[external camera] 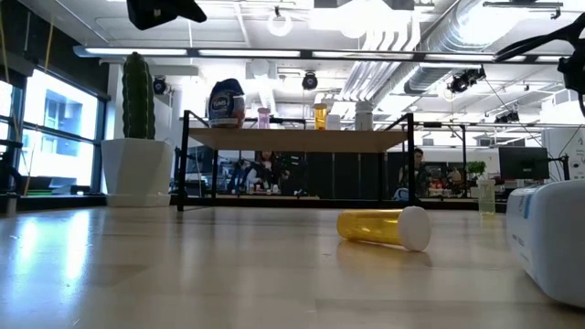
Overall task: Pick and place medicine bottles onto shelf by color
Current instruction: Put the white small pill bottle on the shelf
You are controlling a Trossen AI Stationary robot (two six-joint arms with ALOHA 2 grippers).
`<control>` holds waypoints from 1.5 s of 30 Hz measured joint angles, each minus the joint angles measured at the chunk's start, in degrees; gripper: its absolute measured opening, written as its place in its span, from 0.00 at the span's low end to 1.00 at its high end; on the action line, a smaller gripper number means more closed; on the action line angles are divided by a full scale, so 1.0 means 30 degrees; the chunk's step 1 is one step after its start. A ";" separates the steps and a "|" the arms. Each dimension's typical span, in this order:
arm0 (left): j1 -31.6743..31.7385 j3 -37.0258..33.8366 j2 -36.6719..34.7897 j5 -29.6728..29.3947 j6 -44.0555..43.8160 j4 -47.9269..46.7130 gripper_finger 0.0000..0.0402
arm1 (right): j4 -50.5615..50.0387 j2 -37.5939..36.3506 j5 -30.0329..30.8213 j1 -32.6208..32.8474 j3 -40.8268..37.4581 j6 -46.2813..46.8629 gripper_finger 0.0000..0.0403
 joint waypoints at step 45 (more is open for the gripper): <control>1.0122 0.0015 0.0007 0.6378 1.0902 -0.0175 0.52 | 0.0307 0.0000 0.2119 -1.2393 1.0155 -1.6340 0.16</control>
